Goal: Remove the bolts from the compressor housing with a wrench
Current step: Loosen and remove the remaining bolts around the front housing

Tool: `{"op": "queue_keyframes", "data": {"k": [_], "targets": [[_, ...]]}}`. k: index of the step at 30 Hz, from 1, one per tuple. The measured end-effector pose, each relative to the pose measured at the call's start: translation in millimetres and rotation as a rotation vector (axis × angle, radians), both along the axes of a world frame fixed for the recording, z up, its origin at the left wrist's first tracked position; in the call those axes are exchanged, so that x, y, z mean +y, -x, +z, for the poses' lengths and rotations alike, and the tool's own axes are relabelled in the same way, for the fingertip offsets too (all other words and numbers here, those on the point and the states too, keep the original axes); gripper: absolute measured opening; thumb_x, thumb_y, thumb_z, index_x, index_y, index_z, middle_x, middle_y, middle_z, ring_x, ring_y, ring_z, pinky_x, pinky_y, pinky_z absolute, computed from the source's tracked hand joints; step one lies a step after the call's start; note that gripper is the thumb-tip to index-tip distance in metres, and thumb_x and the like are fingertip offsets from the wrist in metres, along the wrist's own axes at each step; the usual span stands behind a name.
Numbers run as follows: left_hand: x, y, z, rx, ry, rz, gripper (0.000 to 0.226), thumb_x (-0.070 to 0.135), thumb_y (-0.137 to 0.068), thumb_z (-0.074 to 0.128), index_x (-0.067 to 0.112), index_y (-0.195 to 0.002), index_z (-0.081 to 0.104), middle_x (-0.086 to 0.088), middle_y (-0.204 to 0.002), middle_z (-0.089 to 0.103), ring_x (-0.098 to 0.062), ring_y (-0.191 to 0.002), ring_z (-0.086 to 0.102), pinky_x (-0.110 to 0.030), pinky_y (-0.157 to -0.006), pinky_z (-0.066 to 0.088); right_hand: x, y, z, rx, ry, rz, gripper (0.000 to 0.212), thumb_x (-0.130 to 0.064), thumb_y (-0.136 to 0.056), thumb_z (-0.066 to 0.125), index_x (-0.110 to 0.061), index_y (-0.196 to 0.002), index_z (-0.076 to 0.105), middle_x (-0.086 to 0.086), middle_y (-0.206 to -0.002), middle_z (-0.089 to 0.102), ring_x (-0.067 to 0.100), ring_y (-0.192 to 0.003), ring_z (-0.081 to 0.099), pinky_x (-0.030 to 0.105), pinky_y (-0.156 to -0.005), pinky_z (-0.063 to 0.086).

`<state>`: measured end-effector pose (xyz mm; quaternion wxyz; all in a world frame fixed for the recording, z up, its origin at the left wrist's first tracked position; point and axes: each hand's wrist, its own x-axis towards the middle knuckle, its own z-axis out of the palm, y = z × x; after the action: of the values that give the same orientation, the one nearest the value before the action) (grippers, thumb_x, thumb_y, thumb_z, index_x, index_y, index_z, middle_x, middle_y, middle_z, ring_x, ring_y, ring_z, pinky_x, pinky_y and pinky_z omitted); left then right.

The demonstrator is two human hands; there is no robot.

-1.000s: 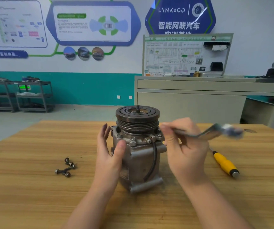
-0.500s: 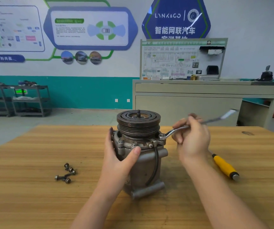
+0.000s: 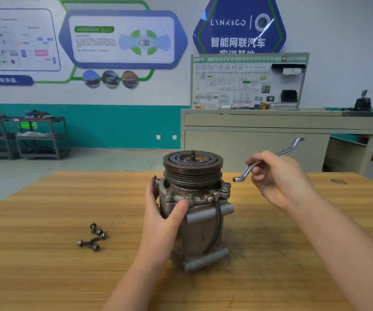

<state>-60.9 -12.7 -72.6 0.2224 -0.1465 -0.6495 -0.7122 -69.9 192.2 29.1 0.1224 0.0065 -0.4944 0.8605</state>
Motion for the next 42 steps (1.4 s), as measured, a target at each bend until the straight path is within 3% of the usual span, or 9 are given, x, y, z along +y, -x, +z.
{"op": "queue_keyframes", "data": {"k": [6,10,16,19,21,26,31,35,42], "targets": [[-4.4,3.8,0.7,-0.033,-0.115,-0.050,0.058,0.066,-0.065,0.051,0.048,-0.120,0.045,0.031,-0.112,0.058,0.024,-0.097,0.053,0.003,-0.070,0.041,-4.9,-27.5,-3.8,0.230,-0.101,-0.258,0.023,-0.008,-0.089,0.065,-0.006,-0.072,0.050,0.011,-0.056,0.068,0.010,-0.038,0.059,0.016,-0.037,0.045],[-7.8,5.5,-4.2,-0.043,-0.088,-0.078,0.068,0.068,-0.069,0.056,0.047,-0.130,0.034,0.030,-0.125,0.049,0.020,-0.110,0.047,0.000,-0.078,0.041,-12.1,-33.3,-7.9,0.402,-0.244,-0.364,0.039,0.003,-0.089,0.059,-0.012,-0.065,0.032,0.016,-0.055,0.066,0.023,-0.041,0.062,0.023,-0.038,0.045],[-10.7,6.2,-10.6,-0.045,0.081,-0.079,0.069,0.066,-0.061,0.062,0.049,-0.124,0.040,0.040,-0.111,0.059,0.020,-0.104,0.052,0.002,-0.076,0.040,-23.5,-41.5,-21.9,0.603,-0.610,-0.485,0.035,-0.002,-0.089,0.063,-0.007,-0.060,0.043,0.013,-0.055,0.063,0.018,-0.051,0.067,0.027,-0.045,0.052],[-9.5,6.6,-9.9,-0.027,0.084,-0.061,0.052,0.055,-0.071,0.061,0.046,-0.120,0.044,0.039,-0.107,0.060,0.021,-0.100,0.053,0.004,-0.073,0.038,-33.9,-45.9,-22.4,0.666,-0.811,-0.543,0.040,-0.006,-0.087,0.064,-0.010,-0.058,0.037,0.013,-0.047,0.047,0.012,-0.045,0.057,0.033,-0.046,0.048],[-8.0,6.2,-8.8,-0.019,0.089,-0.045,0.045,0.048,-0.077,0.056,0.042,-0.120,0.046,0.031,-0.112,0.061,0.020,-0.103,0.053,0.003,-0.077,0.038,-42.1,-50.5,-19.4,0.829,-1.038,-0.647,0.046,-0.005,-0.084,0.063,-0.021,-0.060,0.028,-0.006,-0.048,0.032,0.010,-0.047,0.040,0.016,-0.047,0.035],[-8.5,0.7,-7.3,-0.047,0.095,-0.059,0.078,0.064,-0.076,0.057,0.045,-0.142,0.020,0.019,-0.133,0.046,0.010,-0.116,0.050,-0.011,-0.096,0.039,-60.2,-59.6,-24.4,0.887,-1.335,-0.796,0.033,-0.016,-0.088,0.063,-0.022,-0.067,0.039,-0.011,-0.060,0.034,0.008,-0.049,0.033,0.017,-0.046,0.028],[-6.8,0.7,-6.0,-0.051,0.033,-0.079,0.069,0.065,-0.069,0.060,0.062,-0.127,0.023,0.028,-0.125,0.045,0.027,-0.100,0.048,0.000,-0.076,0.041,-39.5,-54.1,-39.7,0.622,-0.678,-0.272,0.014,-0.032,-0.090,0.052,-0.022,-0.080,0.056,0.002,-0.065,0.064,0.011,-0.049,0.057,0.025,-0.049,0.048],[-6.7,4.3,-9.7,-0.048,0.035,-0.054,0.064,0.060,-0.074,0.057,0.061,-0.129,0.022,0.016,-0.133,0.047,0.027,-0.104,0.046,0.005,-0.075,0.038,-15.0,-20.9,-31.2,0.334,-0.134,0.144,0.018,-0.008,-0.092,0.040,-0.009,-0.107,0.050,0.006,-0.053,0.057,0.018,-0.035,0.046,0.021,-0.038,0.038],[-6.8,9.7,-13.3,-0.030,0.045,-0.024,0.058,0.053,-0.076,0.052,0.062,-0.126,0.024,0.012,-0.140,0.047,0.004,-0.123,0.047,-0.016,-0.100,0.036,1.5,36.6,-14.8,-0.099,0.117,0.714,0.026,-0.007,-0.083,0.050,-0.001,-0.094,0.073,0.001,-0.057,0.058,0.002,-0.031,0.046,0.012,-0.028,0.035]]}}
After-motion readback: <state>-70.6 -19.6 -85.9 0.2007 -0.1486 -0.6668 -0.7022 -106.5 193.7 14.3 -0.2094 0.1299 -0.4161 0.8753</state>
